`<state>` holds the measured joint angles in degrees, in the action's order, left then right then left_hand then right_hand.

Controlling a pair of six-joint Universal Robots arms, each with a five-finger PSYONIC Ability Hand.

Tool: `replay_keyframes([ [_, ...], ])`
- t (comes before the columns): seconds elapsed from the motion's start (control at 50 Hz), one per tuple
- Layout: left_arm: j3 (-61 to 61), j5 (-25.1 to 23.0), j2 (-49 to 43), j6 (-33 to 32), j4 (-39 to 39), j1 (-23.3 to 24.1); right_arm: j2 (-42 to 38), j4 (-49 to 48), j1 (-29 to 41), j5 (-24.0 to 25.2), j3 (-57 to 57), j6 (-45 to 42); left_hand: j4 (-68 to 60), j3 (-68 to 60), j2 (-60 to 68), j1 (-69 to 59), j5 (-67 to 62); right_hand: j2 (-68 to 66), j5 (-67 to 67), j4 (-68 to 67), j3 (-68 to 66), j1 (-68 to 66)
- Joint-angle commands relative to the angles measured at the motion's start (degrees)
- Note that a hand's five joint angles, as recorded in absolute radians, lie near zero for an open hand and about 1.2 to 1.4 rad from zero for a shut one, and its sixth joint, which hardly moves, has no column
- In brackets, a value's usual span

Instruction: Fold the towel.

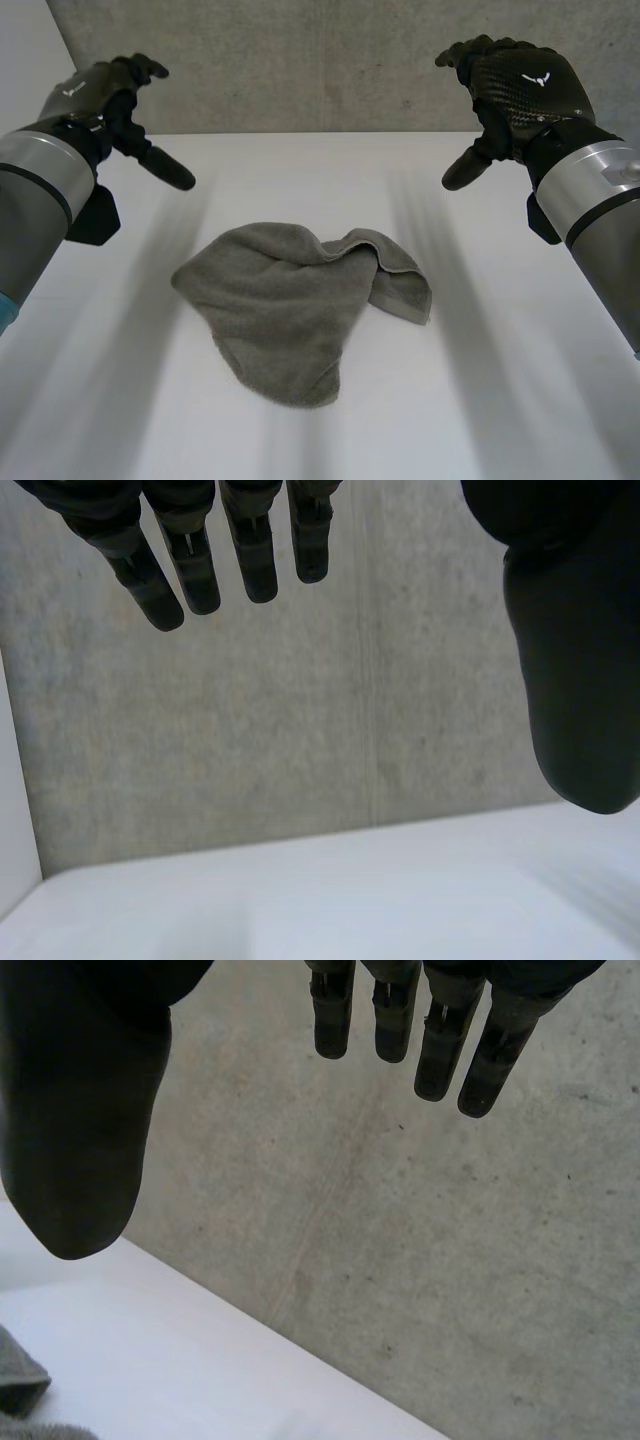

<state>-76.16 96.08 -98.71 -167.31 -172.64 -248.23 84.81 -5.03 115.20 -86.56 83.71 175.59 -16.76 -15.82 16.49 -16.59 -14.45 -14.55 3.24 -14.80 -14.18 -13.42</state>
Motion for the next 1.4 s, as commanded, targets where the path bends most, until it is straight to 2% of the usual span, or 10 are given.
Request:
replay_keyframes([
  [0.02,0.8,0.4,-0.6,-2.4,1.8,0.6,-1.3,0.6,-0.9,-2.3,-0.5,-0.6,4.9,3.9,-4.6,4.7,12.6,4.6,-3.2,4.8,4.2,3.4],
  [0.64,1.2,-0.4,-1.3,-10.2,-0.2,3.7,-5.9,1.2,-0.3,-4.4,-0.4,-1.4,5.4,4.4,-5.1,5.2,13.1,4.6,-3.2,4.8,4.2,3.4],
  [0.76,5.3,-4.9,-9.1,-15.5,-5.5,3.7,-14.4,0.2,0.0,-2.8,-1.9,-1.1,3.2,2.2,-2.9,3.0,10.9,4.6,-3.2,4.8,4.2,3.4],
  [0.92,22.1,-13.8,-31.1,-21.2,-6.3,4.3,-31.4,-0.2,2.2,-2.2,-12.2,-0.9,1.8,0.9,-1.6,1.7,9.5,4.6,-3.2,4.8,4.2,3.4],
  [1.16,32.4,-14.6,-48.0,-31.0,-3.2,4.8,-47.6,-0.2,4.9,-0.7,-24.9,-1.0,-2.5,-3.5,2.8,-2.7,5.1,4.0,-2.7,4.2,3.6,2.8],
  [1.2,32.4,-14.5,-48.4,-33.1,-1.9,5.0,-48.5,-0.2,5.5,0.6,-25.5,-1.0,-6.7,-7.7,7.0,-6.9,0.9,-22.5,23.8,-22.2,-22.9,-23.6],
  [1.22,32.2,-14.1,-48.3,-35.0,-0.6,5.3,-48.5,-0.2,5.5,0.6,-25.5,-1.0,-13.6,-14.5,13.8,-13.7,-5.9,-22.6,23.9,-22.4,-23.0,-23.7],
  [1.26,31.9,-14.0,-48.1,-36.2,0.7,5.7,-47.9,-0.2,5.3,1.2,-25.5,-1.0,-26.1,-27.0,26.4,-26.3,-18.4,-51.2,52.5,-51.0,-51.6,-52.4],
  [1.3,31.6,-13.7,-47.1,-36.6,3.8,7.5,-47.2,-0.2,5.2,1.2,-25.3,-1.0,-53.9,-54.8,54.2,-54.1,-46.2,-61.4,62.7,-61.1,-61.7,-62.5],
  [1.4,29.1,-11.5,-42.5,-36.3,8.5,8.6,-42.2,0.4,5.0,1.6,-22.6,-1.0,-63.2,-64.2,63.5,-63.4,-55.6,-65.4,66.8,-65.2,-65.8,-66.6],
])
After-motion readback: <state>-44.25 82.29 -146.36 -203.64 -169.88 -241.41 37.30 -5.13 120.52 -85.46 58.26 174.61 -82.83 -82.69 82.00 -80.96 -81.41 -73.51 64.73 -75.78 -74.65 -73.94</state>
